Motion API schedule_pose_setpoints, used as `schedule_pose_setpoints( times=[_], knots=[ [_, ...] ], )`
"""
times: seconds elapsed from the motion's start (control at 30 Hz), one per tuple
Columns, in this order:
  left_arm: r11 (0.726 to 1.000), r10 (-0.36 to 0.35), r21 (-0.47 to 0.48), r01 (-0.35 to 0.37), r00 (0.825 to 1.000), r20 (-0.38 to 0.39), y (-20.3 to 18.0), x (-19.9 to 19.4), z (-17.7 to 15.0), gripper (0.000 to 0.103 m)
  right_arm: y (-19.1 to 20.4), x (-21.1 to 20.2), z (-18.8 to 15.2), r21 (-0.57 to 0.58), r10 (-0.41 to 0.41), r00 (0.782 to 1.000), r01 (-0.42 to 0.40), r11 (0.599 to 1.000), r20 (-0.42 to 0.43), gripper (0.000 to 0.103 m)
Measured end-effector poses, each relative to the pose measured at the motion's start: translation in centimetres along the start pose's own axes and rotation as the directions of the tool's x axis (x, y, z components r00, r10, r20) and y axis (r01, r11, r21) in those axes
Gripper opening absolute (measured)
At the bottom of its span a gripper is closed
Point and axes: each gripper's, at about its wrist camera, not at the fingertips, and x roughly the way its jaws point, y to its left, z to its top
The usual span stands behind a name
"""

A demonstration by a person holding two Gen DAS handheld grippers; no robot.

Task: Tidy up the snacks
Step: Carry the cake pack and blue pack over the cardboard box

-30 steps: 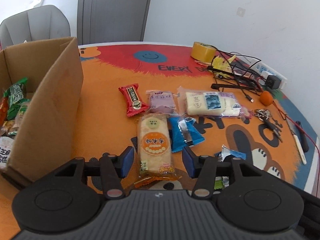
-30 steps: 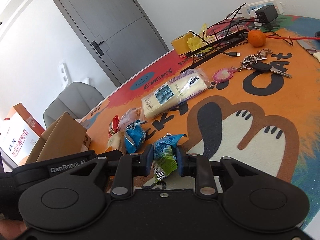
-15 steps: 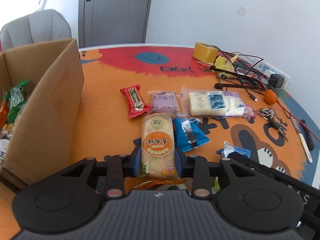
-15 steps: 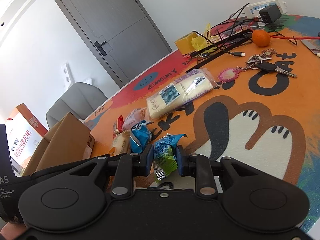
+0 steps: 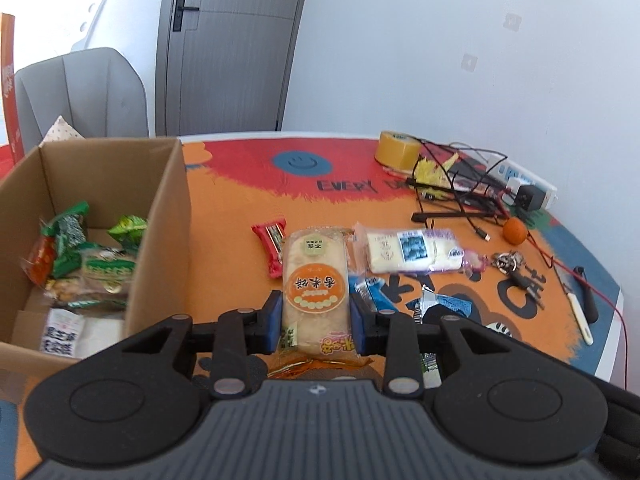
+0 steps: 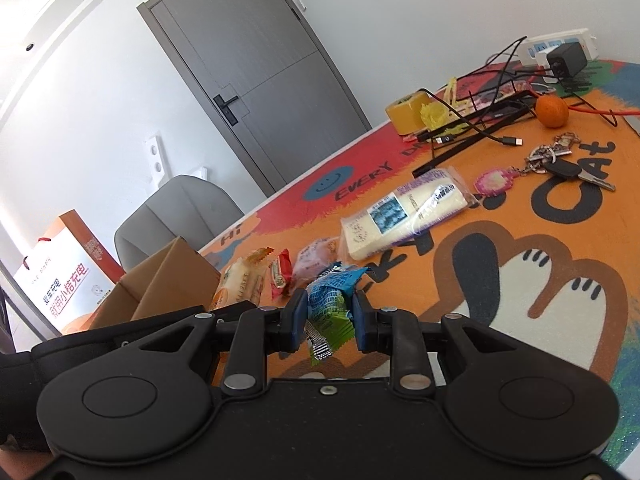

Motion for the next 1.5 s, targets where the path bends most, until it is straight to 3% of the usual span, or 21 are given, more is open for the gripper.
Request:
schedule_pose_setpoints(
  times=[0.93,1.5],
  knots=[
    [0.997,0.030,-0.074,-0.020,0.990,0.138,5.1,-6.9,1.9,0.033,7.2,-0.8,0.5,-0.102,0.096,0.995,-0.091,0.991,0.042,0.025],
    [0.970,0.102,-0.237,-0.063,0.983,0.155,13.5,-7.8,1.8,0.033,13.2,1.0,0.1,-0.207,0.117,0.993,-0.110,0.972,0.019,0.025]
  ],
)
